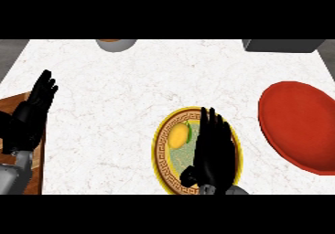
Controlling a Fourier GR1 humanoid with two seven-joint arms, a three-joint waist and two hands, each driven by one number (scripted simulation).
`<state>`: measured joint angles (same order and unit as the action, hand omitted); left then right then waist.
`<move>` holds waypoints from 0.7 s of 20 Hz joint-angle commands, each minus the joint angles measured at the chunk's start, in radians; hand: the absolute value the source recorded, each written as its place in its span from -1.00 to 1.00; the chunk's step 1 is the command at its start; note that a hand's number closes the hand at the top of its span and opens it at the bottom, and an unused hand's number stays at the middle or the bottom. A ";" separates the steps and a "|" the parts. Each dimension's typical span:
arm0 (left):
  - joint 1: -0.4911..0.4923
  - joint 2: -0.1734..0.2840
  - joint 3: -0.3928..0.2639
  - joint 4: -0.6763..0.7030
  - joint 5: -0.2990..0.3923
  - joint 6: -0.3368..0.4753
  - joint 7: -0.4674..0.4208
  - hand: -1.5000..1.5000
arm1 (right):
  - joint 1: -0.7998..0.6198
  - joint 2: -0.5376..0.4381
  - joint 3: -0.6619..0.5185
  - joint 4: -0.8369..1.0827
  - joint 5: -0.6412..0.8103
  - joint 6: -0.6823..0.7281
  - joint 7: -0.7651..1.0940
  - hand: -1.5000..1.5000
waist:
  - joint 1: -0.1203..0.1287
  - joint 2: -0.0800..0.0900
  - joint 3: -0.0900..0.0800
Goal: Pick the lemon from the plate and place it in the bowl
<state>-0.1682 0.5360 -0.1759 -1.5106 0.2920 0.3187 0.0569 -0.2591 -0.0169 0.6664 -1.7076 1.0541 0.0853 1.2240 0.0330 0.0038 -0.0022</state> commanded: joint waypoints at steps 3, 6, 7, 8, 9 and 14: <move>-0.006 0.017 0.031 0.004 -0.002 -0.009 0.016 0.00 | -0.163 0.016 0.045 0.134 0.044 0.066 0.263 -1.00 | -0.009 -0.004 0.001; -0.004 -0.023 0.003 -0.002 -0.034 0.016 0.008 0.00 | -0.240 0.016 0.021 0.198 -0.013 0.041 0.263 -1.00 | -0.007 -0.003 0.001; -0.031 -0.027 -0.001 0.009 -0.041 0.020 0.027 0.00 | -0.212 0.016 0.049 0.192 -0.007 0.014 0.263 -1.00 | -0.015 -0.004 0.001; -0.007 -0.015 0.014 0.007 -0.028 -0.004 0.011 0.00 | -0.225 0.016 0.045 0.228 -0.049 -0.015 0.262 -1.00 | -0.009 -0.002 0.002; -0.037 -0.013 0.038 0.069 -0.004 -0.036 -0.007 0.00 | -0.219 0.016 0.061 0.250 -0.052 -0.049 0.263 -1.00 | -0.011 0.001 0.001; -0.054 -0.015 0.021 0.017 -0.031 -0.024 0.037 0.00 | -0.213 0.016 0.074 0.304 -0.121 -0.087 0.264 -1.00 | -0.013 -0.003 0.002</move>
<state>-0.1996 0.5202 -0.1542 -1.4836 0.2677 0.3011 0.0702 -0.4588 -0.0199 0.7080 -1.4475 0.9686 0.0585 1.2531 0.0250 0.0023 -0.0007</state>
